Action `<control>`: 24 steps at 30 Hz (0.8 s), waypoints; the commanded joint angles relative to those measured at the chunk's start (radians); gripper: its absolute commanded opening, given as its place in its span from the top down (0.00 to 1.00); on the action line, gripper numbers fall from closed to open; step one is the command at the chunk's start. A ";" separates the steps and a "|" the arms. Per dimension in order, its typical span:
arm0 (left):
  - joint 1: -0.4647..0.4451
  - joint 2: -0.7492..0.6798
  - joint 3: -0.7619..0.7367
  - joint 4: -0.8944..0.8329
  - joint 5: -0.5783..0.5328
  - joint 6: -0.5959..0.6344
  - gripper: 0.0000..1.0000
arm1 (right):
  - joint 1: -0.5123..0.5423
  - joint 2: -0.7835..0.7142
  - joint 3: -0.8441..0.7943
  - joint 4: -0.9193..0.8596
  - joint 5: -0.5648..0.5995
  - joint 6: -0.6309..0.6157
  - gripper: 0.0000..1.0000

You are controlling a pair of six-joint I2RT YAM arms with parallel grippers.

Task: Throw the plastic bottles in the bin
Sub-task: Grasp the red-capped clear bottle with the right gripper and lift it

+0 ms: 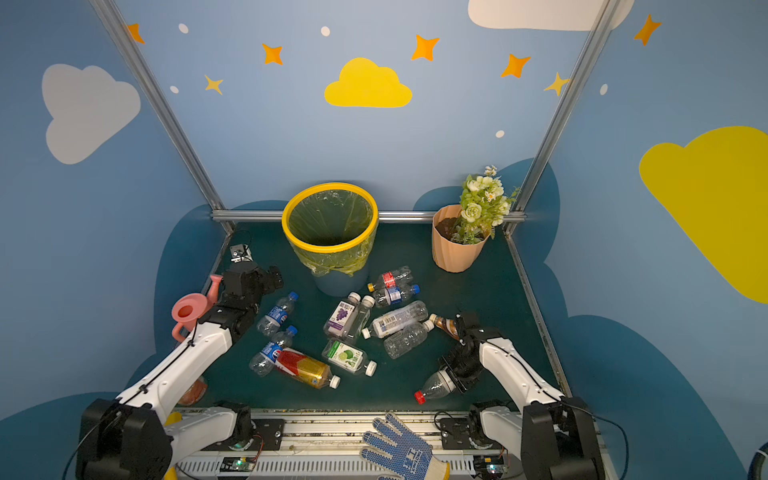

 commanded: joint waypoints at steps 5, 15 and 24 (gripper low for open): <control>-0.002 -0.020 0.003 -0.008 -0.020 -0.011 0.00 | 0.030 -0.135 0.102 -0.105 0.122 -0.014 0.39; 0.003 -0.030 0.011 -0.058 -0.133 -0.096 0.00 | 0.058 -0.358 0.269 0.038 0.347 -0.157 0.41; 0.029 -0.036 0.050 -0.185 -0.151 -0.167 0.00 | 0.059 -0.365 0.431 0.510 0.441 -0.620 0.40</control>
